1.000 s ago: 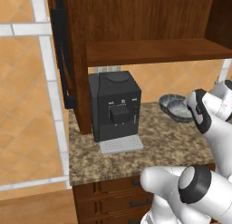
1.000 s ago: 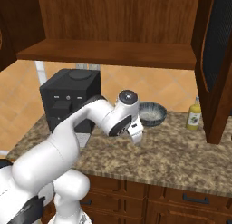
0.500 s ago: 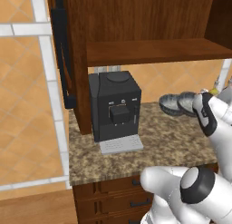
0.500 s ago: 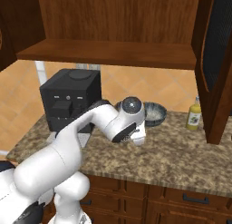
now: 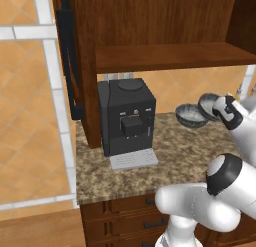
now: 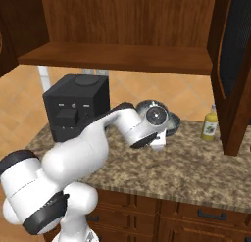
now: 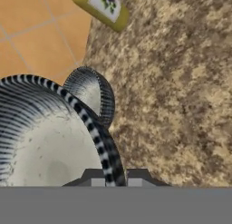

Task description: Pick up the bowls on the counter and stack them on top of one another in the open cabinet. Place the smaller bowl on top of the larger bowl.

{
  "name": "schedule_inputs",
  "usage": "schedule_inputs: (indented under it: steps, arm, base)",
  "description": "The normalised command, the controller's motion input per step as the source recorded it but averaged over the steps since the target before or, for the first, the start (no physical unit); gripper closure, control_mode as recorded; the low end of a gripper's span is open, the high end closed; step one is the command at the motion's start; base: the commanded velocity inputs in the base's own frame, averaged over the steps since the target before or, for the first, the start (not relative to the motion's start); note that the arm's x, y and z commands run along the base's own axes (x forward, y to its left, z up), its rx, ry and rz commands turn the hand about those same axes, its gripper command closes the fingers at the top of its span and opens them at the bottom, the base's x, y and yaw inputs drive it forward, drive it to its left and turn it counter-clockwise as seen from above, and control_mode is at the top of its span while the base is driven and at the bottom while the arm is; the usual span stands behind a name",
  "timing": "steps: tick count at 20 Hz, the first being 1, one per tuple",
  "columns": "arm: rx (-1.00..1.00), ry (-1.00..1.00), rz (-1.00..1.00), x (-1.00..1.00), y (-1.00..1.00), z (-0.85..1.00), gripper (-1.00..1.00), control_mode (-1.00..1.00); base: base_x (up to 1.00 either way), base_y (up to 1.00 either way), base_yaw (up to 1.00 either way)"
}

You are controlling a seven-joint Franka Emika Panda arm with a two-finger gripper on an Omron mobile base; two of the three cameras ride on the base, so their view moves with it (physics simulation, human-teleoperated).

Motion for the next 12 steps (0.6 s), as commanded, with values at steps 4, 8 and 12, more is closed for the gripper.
schedule_inputs:
  steps: [4, 8, 12]
  arm:
    - [0.0, 0.08, 0.0, 0.72, 0.0, -0.01, 1.0, -1.0]
    - [0.0, 0.01, 0.0, 0.52, -0.08, -0.18, 1.0, -1.0]
    - [0.0, 0.0, 0.0, 0.44, -0.13, -0.36, 1.0, -1.0]
  base:
    - [0.0, 0.0, 0.0]
    - [0.0, 0.0, 0.0]
    - [0.0, 0.0, 0.0]
